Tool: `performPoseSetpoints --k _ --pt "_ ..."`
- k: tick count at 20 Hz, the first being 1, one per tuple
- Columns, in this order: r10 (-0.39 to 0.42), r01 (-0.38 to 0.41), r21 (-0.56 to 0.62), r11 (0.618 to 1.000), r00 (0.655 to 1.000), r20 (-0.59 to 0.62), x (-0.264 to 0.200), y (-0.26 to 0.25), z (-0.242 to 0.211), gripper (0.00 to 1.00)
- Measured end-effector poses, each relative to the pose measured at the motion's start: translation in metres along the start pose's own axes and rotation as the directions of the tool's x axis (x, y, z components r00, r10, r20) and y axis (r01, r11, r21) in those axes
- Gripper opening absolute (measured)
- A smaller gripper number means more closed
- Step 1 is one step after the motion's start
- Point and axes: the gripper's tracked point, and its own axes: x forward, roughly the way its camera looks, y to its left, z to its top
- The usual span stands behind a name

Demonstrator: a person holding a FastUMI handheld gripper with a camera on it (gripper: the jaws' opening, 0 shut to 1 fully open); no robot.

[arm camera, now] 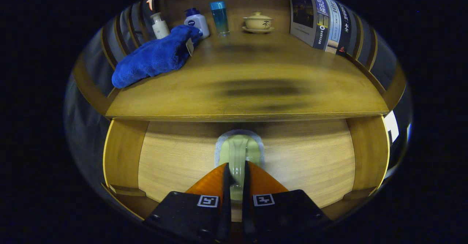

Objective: Pull open the drawer, take out the items inside it, and place them on the countertop above the cabinet.

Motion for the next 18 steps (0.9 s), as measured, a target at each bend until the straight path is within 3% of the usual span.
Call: performPoseSetpoints --k 8,12,18 --pt "0.088 -0.084 -0.068 0.994 0.994 0.061 -0.066 0.013 -0.007 0.21" --pt "0.123 -0.110 -0.088 0.990 0.979 0.162 -0.104 0.025 0.029 0.21" --pt "0.047 -0.022 -0.098 0.995 0.963 0.266 -0.110 0.022 0.105 0.20"
